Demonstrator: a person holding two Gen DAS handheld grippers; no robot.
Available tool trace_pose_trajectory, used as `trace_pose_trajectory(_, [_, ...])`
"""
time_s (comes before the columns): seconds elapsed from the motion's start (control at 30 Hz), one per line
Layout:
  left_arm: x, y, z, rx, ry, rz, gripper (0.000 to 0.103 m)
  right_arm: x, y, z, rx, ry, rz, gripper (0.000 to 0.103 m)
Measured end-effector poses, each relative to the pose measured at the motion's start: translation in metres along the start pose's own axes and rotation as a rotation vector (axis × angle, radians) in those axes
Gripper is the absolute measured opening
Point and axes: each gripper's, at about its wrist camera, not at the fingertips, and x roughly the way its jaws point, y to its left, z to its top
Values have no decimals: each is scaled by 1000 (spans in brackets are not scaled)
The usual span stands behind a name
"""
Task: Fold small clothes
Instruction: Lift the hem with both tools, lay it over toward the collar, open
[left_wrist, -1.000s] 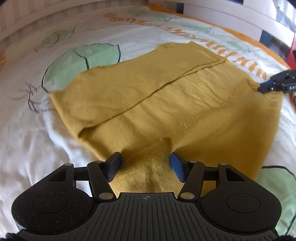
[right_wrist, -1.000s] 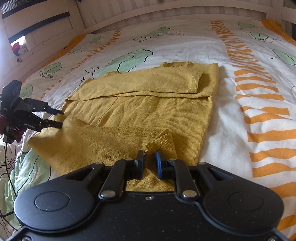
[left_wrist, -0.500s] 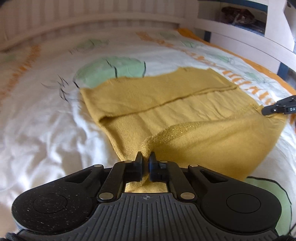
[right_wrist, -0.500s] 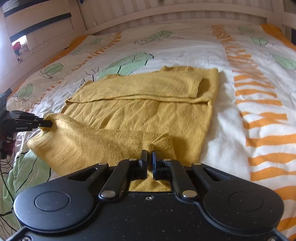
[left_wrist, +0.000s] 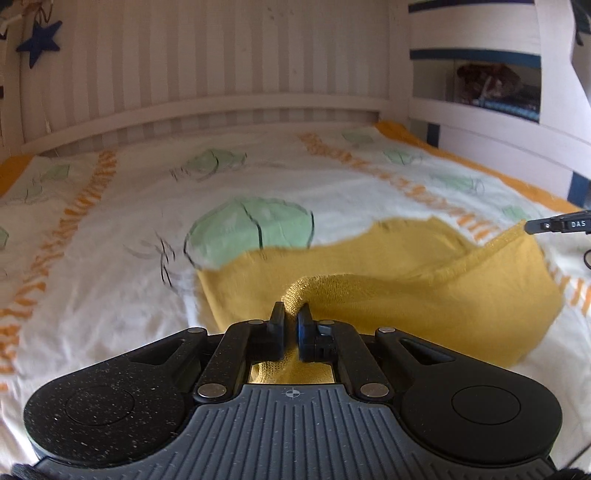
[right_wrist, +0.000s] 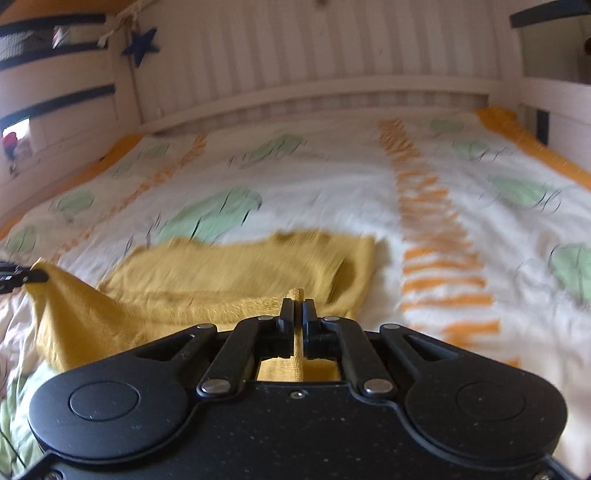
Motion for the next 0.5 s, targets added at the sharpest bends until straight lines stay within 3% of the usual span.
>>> trace_pose_trajectory(0.17, [26, 11, 29, 17, -23, 36, 6, 19, -23, 34, 27, -52, -41, 6])
trace_pose_trajectory(0.27, [54, 13, 38, 18, -4, 44, 6, 49, -41, 48, 92, -24, -36, 8])
trace_pose_trajectory(0.3, [58, 12, 37, 29, 3, 49, 6, 58, -47, 50, 127, 3, -6, 19])
trace_pose_trajectory(0.4, [66, 11, 29, 37, 30, 44, 6, 81, -48, 42, 147, 68, 66, 21])
trace_pose_trajectory(0.47, [65, 11, 23, 39, 39, 40, 6, 88, -38, 31, 115, 96, 91, 33])
trace_pose_trajectory(0.5, [64, 11, 21, 41, 43, 39, 6, 92, -35, 26, 107, 117, 106, 48])
